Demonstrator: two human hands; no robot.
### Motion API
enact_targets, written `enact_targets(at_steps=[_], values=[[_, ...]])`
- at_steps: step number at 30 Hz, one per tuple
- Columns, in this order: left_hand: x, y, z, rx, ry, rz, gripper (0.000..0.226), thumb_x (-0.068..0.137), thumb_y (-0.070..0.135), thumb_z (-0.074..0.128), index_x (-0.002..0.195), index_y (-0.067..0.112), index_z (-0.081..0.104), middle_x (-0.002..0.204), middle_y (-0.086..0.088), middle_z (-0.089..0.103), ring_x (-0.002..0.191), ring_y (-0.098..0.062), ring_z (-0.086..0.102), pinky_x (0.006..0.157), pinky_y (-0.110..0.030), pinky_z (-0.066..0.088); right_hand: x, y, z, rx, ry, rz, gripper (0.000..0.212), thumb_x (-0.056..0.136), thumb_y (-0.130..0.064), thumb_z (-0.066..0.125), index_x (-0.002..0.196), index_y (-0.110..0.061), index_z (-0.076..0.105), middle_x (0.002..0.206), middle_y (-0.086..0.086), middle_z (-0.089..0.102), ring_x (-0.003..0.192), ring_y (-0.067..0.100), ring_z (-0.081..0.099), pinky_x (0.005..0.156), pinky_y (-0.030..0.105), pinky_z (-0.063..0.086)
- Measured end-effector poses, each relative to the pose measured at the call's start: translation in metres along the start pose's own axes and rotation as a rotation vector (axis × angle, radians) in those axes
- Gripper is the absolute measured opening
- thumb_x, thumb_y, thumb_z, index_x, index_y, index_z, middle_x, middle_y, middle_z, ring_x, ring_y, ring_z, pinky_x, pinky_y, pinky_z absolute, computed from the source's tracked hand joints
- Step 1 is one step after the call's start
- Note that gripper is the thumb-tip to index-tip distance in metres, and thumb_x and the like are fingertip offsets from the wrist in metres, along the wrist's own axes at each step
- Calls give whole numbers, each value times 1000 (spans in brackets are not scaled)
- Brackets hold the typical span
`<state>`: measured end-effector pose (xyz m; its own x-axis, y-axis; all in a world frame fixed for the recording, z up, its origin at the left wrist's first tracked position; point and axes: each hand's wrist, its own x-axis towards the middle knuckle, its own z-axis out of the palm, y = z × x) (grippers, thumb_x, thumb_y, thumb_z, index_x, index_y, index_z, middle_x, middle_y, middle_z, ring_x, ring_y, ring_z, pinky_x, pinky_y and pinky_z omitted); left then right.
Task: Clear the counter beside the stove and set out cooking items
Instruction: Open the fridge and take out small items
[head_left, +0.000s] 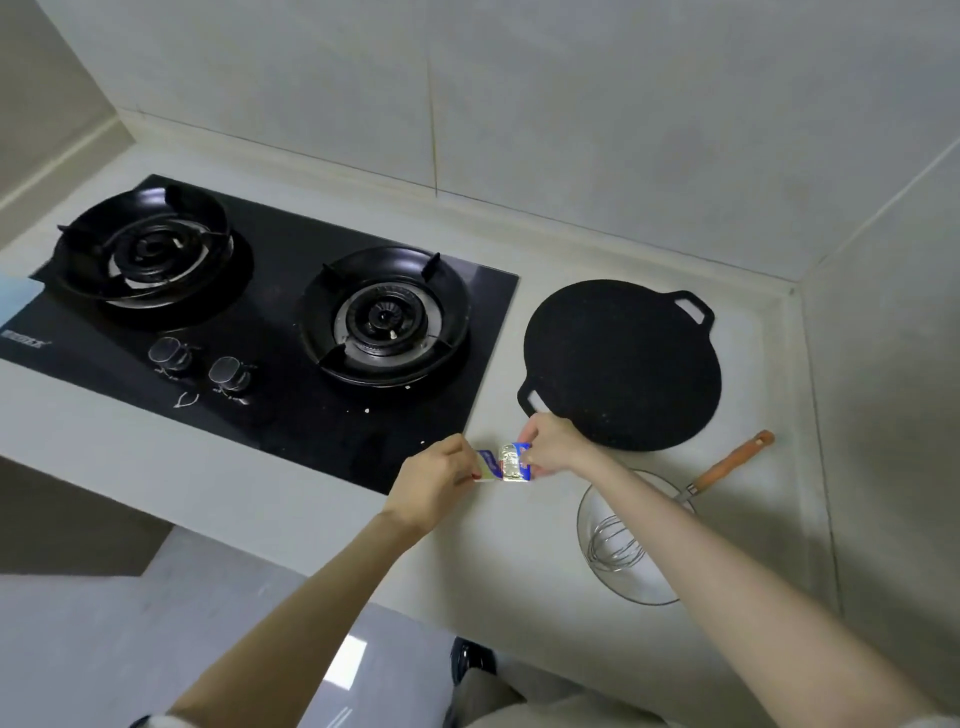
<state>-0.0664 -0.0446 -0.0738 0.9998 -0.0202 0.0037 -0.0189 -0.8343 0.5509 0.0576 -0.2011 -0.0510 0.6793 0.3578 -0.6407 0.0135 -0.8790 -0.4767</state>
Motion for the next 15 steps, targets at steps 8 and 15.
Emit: enact_targets(at_steps=[8, 15], values=[[1, -8, -2, 81, -104, -26, 12, 85, 11, 63, 91, 21, 68, 102, 6, 61, 85, -14, 57, 60, -21, 36, 3, 2, 5, -31, 174, -38, 29, 81, -1, 58, 107, -11, 68, 108, 10, 67, 92, 26, 68, 75, 38, 60], [-13, -3, -30, 94, -48, -84, 27, 92, 16, 52, 113, 27, 64, 117, 13, 57, 105, -9, 53, 67, -22, 42, -25, -17, -16, -52, 260, -167, 23, 88, -15, 56, 108, -19, 66, 109, 1, 70, 99, 20, 64, 87, 34, 52]])
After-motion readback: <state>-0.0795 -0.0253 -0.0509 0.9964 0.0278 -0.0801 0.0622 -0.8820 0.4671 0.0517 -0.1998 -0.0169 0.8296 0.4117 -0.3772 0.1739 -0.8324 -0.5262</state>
